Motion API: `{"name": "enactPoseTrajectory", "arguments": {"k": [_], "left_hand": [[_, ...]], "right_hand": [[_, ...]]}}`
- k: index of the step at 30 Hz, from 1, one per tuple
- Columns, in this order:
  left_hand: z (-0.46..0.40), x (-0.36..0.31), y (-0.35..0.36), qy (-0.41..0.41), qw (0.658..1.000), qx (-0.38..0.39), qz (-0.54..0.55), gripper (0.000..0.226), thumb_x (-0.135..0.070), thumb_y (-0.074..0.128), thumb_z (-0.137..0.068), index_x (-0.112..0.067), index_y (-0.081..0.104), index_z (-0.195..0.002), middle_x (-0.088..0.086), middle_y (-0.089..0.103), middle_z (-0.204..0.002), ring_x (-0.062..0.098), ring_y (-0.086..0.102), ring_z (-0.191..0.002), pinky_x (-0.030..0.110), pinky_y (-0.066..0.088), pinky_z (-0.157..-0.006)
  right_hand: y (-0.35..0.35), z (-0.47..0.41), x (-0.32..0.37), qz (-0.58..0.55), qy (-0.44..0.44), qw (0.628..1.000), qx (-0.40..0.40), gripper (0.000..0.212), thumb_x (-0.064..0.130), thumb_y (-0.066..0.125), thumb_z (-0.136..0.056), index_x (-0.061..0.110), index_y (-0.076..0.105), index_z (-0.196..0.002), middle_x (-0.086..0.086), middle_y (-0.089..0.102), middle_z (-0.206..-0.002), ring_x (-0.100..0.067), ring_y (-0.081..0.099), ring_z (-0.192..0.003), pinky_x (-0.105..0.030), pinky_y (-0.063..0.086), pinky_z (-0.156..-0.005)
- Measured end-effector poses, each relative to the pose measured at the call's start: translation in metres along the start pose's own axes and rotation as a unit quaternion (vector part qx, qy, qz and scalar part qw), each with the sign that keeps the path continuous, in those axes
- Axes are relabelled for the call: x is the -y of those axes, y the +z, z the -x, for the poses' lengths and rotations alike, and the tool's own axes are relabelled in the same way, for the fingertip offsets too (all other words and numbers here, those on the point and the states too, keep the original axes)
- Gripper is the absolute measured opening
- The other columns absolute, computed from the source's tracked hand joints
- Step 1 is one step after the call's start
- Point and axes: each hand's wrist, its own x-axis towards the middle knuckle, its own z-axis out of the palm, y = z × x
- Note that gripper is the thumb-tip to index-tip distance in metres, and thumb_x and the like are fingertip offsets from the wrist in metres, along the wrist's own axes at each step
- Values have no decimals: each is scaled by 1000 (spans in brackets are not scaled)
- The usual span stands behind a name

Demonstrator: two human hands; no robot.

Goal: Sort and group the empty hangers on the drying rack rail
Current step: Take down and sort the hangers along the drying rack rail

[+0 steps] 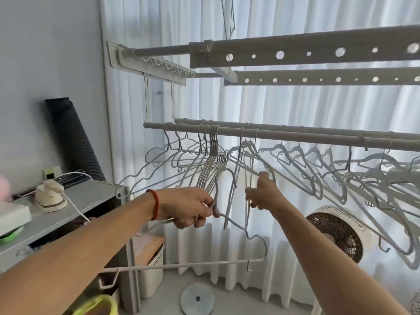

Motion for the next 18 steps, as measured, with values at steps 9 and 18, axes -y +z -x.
{"name": "enactPoseTrajectory", "arguments": {"k": [9,18], "left_hand": [[-6,-16,31,43,998,33,23,30,-5,41,-102,-8,55,-128,10,62,-70,17,51,-37,25,45,-42],[-20,-70,70,56,984,1,167,30,7,32,-99,10,51,-122,16,53,-68,17,50,-33,25,46,-38]], "right_hand": [[-28,3,-41,6,8,989,-146,26,23,48,-101,10,70,-97,-8,67,-93,-34,61,-96,-37,46,-82],[-76,38,-70,52,63,975,-207,27,17,44,-97,6,58,-77,-17,65,-85,-35,61,-81,-36,44,-71]]}}
